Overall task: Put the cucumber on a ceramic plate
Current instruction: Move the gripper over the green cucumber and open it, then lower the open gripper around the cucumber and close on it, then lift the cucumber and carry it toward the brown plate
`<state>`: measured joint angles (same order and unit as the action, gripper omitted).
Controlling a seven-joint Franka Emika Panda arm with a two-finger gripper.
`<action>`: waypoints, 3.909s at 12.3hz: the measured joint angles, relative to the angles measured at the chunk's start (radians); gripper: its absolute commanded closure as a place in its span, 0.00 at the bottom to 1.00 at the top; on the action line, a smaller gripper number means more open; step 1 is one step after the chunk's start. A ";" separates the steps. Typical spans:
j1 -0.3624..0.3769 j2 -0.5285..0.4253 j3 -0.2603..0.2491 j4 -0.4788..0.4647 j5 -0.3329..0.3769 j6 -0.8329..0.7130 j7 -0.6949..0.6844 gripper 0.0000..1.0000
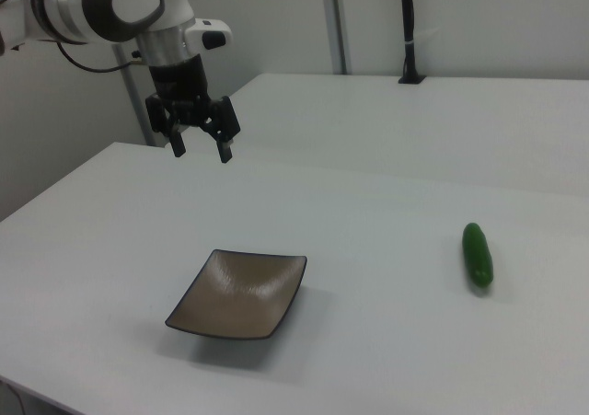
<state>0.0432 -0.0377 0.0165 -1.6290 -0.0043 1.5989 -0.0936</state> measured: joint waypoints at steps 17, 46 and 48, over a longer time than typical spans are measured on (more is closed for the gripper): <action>-0.308 0.385 -0.017 0.133 0.082 0.730 -0.369 0.00; -0.378 0.902 -0.040 0.331 0.080 1.153 -0.369 0.89; -0.378 0.896 -0.040 0.331 0.080 1.153 -0.369 0.87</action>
<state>-0.3346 0.8588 -0.0233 -1.2979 0.0753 2.7521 -0.4629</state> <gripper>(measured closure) 0.520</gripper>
